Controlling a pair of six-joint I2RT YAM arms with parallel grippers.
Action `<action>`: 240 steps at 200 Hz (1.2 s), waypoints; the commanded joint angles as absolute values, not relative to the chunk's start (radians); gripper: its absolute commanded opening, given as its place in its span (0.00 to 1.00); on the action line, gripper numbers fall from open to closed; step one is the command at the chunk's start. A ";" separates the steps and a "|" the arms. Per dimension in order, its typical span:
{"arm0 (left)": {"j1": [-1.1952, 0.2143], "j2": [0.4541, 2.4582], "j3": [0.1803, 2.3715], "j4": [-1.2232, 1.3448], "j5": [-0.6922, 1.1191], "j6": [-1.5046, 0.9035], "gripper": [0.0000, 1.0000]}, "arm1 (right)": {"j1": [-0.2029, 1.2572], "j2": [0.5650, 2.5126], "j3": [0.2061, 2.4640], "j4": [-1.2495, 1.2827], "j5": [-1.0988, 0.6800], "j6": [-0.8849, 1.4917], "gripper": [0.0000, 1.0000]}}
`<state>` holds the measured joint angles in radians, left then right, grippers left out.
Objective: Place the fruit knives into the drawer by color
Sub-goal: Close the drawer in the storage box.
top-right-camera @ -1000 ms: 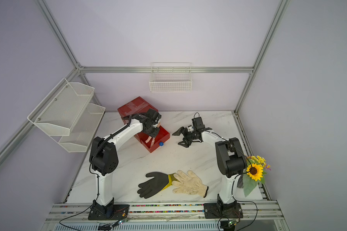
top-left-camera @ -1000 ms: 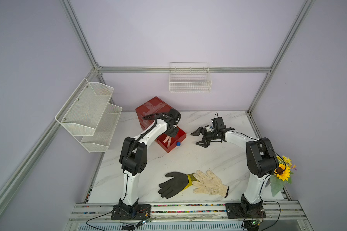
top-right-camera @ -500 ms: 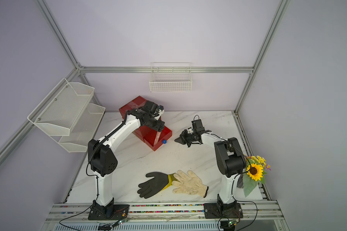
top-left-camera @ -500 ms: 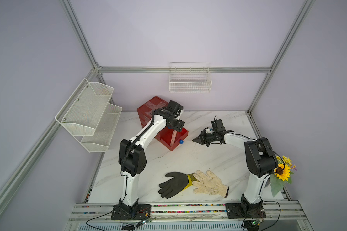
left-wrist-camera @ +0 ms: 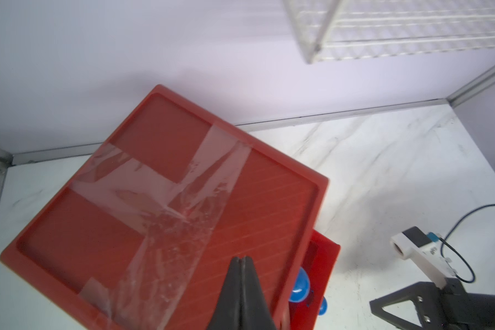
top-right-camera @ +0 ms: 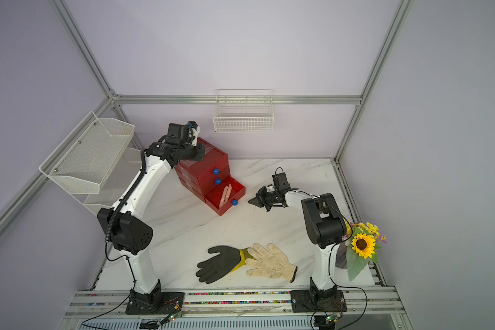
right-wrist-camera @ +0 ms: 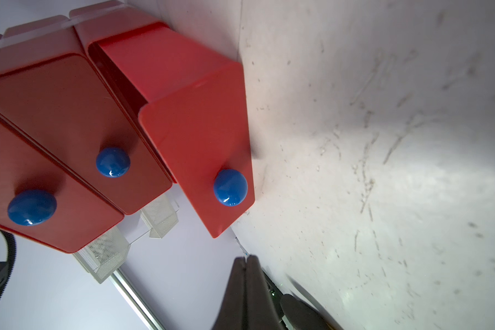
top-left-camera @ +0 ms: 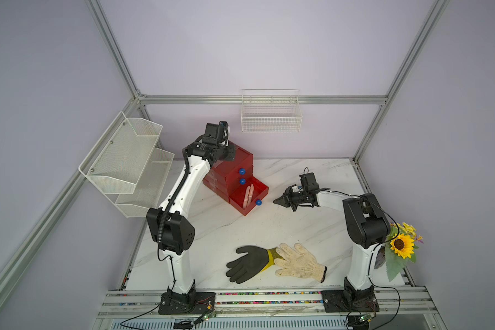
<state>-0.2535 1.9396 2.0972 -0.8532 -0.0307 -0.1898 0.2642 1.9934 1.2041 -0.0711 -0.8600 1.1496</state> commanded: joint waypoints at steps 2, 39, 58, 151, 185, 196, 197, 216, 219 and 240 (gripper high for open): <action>-0.253 1.976 2.079 -0.865 -0.067 -0.207 0.00 | 0.264 2.047 1.231 0.005 -0.871 1.206 0.00; -0.247 2.018 2.033 -0.911 -0.079 -0.186 0.00 | 0.283 2.136 1.319 0.028 -0.887 1.248 0.00; -0.247 2.030 2.013 -0.925 -0.077 -0.187 0.00 | 0.304 2.189 1.379 0.056 -0.891 1.280 0.00; -0.250 2.041 1.969 -0.925 0.005 -0.238 0.00 | 0.464 2.519 1.787 0.339 -0.906 1.602 0.00; -0.264 2.042 1.946 -0.923 0.025 -0.245 0.00 | 0.483 2.584 1.841 0.533 -0.887 1.760 0.00; -0.268 2.043 1.939 -0.921 0.027 -0.243 0.00 | 0.488 2.613 1.886 0.571 -0.891 1.789 0.00; -0.269 2.043 1.939 -0.920 0.028 -0.242 0.00 | 0.489 2.617 1.892 0.576 -0.892 1.791 0.00; -0.272 2.046 1.930 -0.920 0.031 -0.239 0.00 | 0.498 2.697 2.006 0.681 -0.910 1.888 0.00; -0.272 2.045 1.928 -0.920 0.031 -0.239 0.00 | 0.500 2.708 2.020 0.699 -0.910 1.907 0.00; -0.271 2.036 1.929 -0.922 0.040 -0.235 0.00 | 0.503 2.716 2.027 0.791 -0.901 1.982 0.00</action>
<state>-0.2382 1.9892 1.9827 -0.7517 -0.0547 -0.2256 0.4557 2.7098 1.9858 0.5617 -0.9115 1.8343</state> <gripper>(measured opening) 0.047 0.038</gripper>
